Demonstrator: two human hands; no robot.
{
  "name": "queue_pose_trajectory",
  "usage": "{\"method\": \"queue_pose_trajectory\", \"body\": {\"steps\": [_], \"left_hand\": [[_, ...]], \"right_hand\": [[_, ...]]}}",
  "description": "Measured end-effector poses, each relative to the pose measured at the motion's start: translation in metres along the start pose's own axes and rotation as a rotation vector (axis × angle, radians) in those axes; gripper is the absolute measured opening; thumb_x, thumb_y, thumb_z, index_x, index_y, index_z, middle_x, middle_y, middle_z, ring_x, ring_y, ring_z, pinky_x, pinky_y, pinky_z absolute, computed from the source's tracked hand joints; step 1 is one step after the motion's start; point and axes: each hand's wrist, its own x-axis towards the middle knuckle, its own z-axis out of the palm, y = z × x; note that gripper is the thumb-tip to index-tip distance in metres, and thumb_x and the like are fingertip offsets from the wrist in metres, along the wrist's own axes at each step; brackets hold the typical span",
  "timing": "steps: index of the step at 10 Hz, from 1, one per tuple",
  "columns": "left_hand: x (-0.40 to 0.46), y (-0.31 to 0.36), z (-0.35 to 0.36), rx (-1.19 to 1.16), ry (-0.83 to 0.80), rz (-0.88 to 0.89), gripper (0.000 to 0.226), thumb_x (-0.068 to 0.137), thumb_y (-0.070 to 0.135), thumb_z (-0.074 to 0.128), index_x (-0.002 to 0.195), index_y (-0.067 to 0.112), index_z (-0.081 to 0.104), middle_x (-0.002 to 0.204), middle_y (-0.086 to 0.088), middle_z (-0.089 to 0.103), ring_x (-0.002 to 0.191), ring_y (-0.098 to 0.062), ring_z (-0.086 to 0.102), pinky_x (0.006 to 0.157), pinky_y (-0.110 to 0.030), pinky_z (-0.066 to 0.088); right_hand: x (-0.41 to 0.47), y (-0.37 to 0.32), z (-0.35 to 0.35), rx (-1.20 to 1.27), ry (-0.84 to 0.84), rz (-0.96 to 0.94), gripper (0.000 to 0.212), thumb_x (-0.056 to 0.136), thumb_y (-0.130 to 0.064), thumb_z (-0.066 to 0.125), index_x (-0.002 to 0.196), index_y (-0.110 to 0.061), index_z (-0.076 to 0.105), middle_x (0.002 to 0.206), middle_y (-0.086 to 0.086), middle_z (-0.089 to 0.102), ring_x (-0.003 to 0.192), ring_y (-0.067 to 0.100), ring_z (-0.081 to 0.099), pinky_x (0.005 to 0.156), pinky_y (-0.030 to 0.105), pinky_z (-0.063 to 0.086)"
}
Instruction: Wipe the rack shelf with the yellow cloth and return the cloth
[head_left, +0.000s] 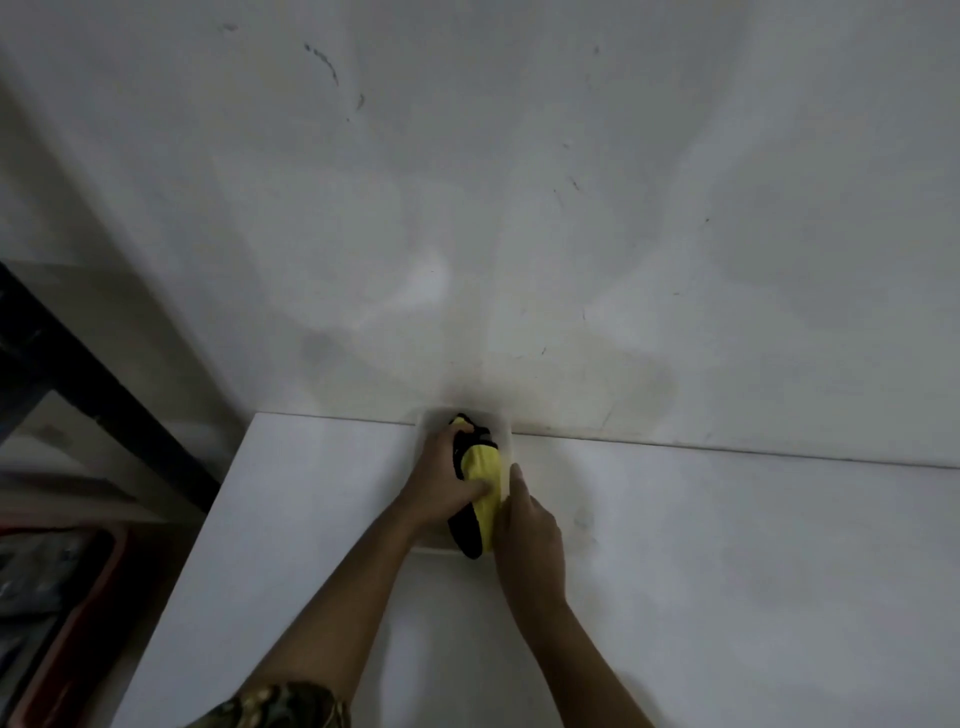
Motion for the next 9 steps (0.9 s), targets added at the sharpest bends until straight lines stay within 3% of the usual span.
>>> {"method": "queue_pose_trajectory", "body": {"steps": [2, 3, 4, 5, 6, 7, 8, 9], "left_hand": [[0.001, -0.002, -0.002, 0.421, 0.012, 0.133, 0.067, 0.076, 0.016, 0.072, 0.135, 0.017, 0.039, 0.143, -0.008, 0.030, 0.124, -0.027, 0.045, 0.101, -0.036, 0.042], [-0.002, 0.004, -0.004, 0.718, 0.165, 0.187, 0.065, 0.074, 0.022, 0.073, 0.132, 0.019, 0.042, 0.136, -0.009, 0.035, 0.118, -0.027, 0.045, 0.084, -0.037, 0.050], [-0.010, 0.008, -0.005, 0.838, 0.332, 0.299, 0.060, 0.067, 0.012, 0.075, 0.123, 0.010, 0.052, 0.122, -0.014, 0.053, 0.106, -0.031, 0.054, 0.074, -0.037, 0.051], [-0.018, 0.000, -0.002, 0.877, 0.361, 0.509, 0.035, 0.076, 0.021, 0.069, 0.109, 0.009, 0.063, 0.111, -0.013, 0.064, 0.104, -0.033, 0.060, 0.092, -0.047, 0.047], [-0.024, -0.011, -0.004, 0.884, 0.035, 0.353, 0.053, 0.087, 0.052, 0.047, 0.130, 0.021, 0.049, 0.141, -0.001, 0.045, 0.138, -0.020, 0.030, 0.114, -0.050, 0.013], [-0.019, -0.014, -0.008, 0.944, -0.129, 0.259, 0.071, 0.084, 0.062, 0.044, 0.144, 0.030, 0.026, 0.155, 0.006, 0.022, 0.146, -0.016, 0.006, 0.115, -0.054, 0.001], [-0.018, -0.011, -0.010, 0.949, -0.201, 0.215, 0.074, 0.084, 0.058, 0.048, 0.147, 0.029, 0.020, 0.157, 0.004, 0.015, 0.146, -0.019, 0.004, 0.115, -0.054, 0.001], [-0.026, -0.007, -0.010, 0.894, -0.126, 0.230, 0.068, 0.087, 0.050, 0.050, 0.145, 0.025, 0.026, 0.157, 0.003, 0.019, 0.146, -0.019, 0.010, 0.115, -0.052, 0.005]], "right_hand": [[-0.001, -0.002, 0.000, 0.003, 0.012, -0.009, 0.058, 0.095, -0.013, 0.042, 0.148, -0.011, 0.019, 0.110, 0.013, 0.063, 0.090, 0.026, 0.063, 0.071, 0.031, 0.050], [-0.002, -0.004, 0.000, 0.010, 0.018, -0.004, 0.057, 0.095, -0.012, 0.042, 0.147, -0.010, 0.020, 0.109, 0.014, 0.064, 0.089, 0.026, 0.063, 0.070, 0.031, 0.050], [-0.003, -0.004, 0.000, 0.017, 0.034, -0.011, 0.057, 0.095, -0.013, 0.042, 0.147, -0.009, 0.021, 0.108, 0.014, 0.064, 0.087, 0.026, 0.063, 0.070, 0.032, 0.052], [-0.003, -0.006, 0.000, -0.001, 0.034, 0.004, 0.057, 0.094, -0.010, 0.042, 0.147, -0.009, 0.021, 0.108, 0.015, 0.063, 0.088, 0.028, 0.063, 0.069, 0.033, 0.050], [-0.003, -0.007, 0.002, -0.014, 0.056, 0.009, 0.058, 0.093, -0.007, 0.045, 0.146, -0.007, 0.023, 0.108, 0.017, 0.064, 0.087, 0.029, 0.064, 0.069, 0.033, 0.051], [-0.002, -0.009, 0.003, -0.035, 0.059, 0.026, 0.058, 0.093, -0.008, 0.044, 0.147, -0.008, 0.022, 0.113, 0.015, 0.063, 0.092, 0.027, 0.064, 0.071, 0.031, 0.051], [-0.001, -0.009, 0.003, -0.057, 0.069, 0.023, 0.057, 0.094, -0.011, 0.043, 0.147, -0.008, 0.021, 0.116, 0.014, 0.062, 0.096, 0.026, 0.064, 0.073, 0.030, 0.051], [0.000, -0.011, 0.002, -0.078, 0.070, 0.033, 0.052, 0.096, -0.015, 0.041, 0.145, -0.011, 0.025, 0.115, 0.010, 0.063, 0.096, 0.023, 0.064, 0.075, 0.030, 0.052]]}}
